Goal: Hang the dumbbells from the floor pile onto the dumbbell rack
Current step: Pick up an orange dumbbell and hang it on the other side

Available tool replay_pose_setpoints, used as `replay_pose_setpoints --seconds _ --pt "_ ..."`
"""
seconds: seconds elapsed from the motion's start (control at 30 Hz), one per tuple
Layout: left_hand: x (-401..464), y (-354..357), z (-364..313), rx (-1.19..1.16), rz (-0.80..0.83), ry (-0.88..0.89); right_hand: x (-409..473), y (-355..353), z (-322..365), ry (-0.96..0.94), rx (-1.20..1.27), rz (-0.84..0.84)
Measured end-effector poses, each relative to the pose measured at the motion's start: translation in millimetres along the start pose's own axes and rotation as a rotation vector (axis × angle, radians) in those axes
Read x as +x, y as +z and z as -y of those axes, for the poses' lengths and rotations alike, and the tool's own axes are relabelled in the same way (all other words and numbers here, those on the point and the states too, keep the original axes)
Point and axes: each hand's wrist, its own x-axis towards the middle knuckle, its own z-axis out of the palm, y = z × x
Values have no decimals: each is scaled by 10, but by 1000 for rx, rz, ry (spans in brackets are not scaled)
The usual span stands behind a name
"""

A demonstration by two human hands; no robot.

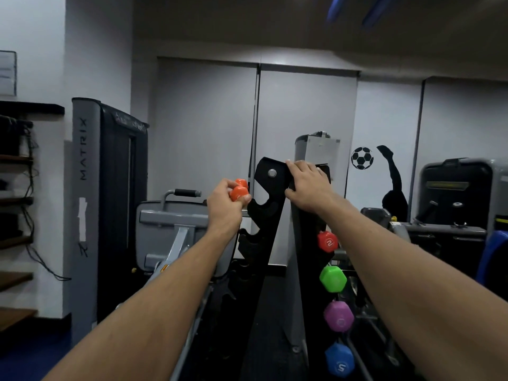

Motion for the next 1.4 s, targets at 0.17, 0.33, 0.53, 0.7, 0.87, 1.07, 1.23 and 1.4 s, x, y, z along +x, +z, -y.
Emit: replay_pose_setpoints --seconds 0.17,0.33,0.53,0.7,0.87,1.07,1.23,1.4 --pt "154 161 61 37 46 5 21 -12 -50 -19 -2 3" --pt "242 371 128 102 71 16 61 -44 -68 -28 -6 42" --pt "252 557 224 257 96 32 78 -76 -81 -29 -7 54" --pt "279 572 243 275 143 13 77 -116 -92 -34 -5 67" --pt "298 548 280 198 191 -2 64 -114 -98 -35 5 65" --pt "301 493 322 180 223 7 54 -126 -89 -31 7 70" --pt "254 480 299 297 271 39 54 -133 -74 -25 6 81" --pt "282 501 281 266 224 35 42 -153 -61 -16 5 90"
